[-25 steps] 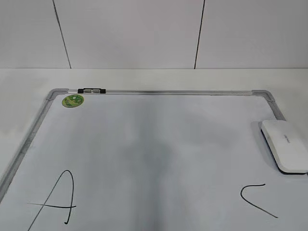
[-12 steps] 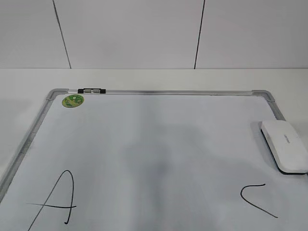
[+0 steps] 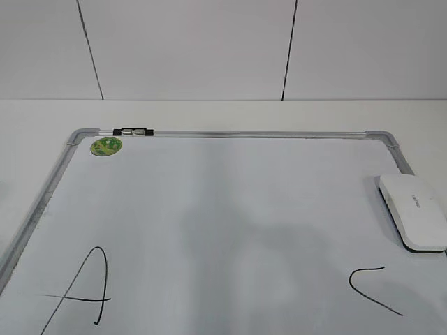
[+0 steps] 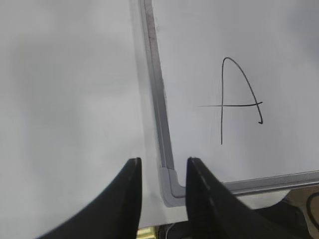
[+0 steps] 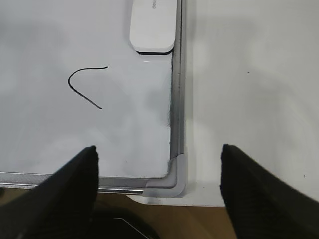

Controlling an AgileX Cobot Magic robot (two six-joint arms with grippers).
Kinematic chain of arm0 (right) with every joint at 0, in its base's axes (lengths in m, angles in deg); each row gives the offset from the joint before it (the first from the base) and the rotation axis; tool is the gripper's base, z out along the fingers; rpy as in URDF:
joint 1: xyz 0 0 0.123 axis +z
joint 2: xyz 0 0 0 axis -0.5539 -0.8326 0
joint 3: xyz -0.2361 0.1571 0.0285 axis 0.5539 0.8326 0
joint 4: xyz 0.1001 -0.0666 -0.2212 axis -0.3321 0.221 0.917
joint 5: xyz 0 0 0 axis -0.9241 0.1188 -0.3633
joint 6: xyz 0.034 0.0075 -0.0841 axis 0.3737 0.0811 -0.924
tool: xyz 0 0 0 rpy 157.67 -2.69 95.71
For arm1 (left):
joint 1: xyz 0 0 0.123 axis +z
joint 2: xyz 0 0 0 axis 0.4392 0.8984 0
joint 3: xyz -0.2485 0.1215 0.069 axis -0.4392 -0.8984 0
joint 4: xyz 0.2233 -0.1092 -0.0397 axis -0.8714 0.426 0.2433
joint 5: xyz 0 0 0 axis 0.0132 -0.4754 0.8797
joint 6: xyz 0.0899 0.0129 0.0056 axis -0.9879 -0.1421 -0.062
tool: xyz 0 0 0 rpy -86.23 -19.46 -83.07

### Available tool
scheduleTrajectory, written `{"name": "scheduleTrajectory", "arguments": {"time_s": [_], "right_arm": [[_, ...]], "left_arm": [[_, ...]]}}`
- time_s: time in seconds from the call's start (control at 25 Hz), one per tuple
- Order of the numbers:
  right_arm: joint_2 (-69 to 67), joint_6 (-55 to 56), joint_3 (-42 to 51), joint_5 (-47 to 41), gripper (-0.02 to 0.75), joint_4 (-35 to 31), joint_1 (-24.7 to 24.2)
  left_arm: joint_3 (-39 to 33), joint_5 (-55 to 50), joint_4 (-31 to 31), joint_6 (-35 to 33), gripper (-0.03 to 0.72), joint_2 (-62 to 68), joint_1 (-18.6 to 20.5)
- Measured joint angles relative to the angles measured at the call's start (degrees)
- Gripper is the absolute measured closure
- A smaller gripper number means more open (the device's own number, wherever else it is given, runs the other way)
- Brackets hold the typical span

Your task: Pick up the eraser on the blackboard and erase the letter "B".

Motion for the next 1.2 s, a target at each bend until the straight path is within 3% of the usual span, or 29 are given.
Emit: {"name": "scheduleTrajectory", "arguments": {"time_s": [0.52, 1.2], "right_arm": [[13.7, -0.13, 2.93, 0.2, 0.153, 0.0, 0.0], [13.93, -0.23, 5.43, 5.94, 0.153, 0.98, 0.0]], "left_arm": [[-8.97, -0.06, 0.0, 0.0, 0.461, -24.56, 0.0], [-11.42, 5.81, -0.11, -0.26, 0.461, -25.5, 0.0]]}}
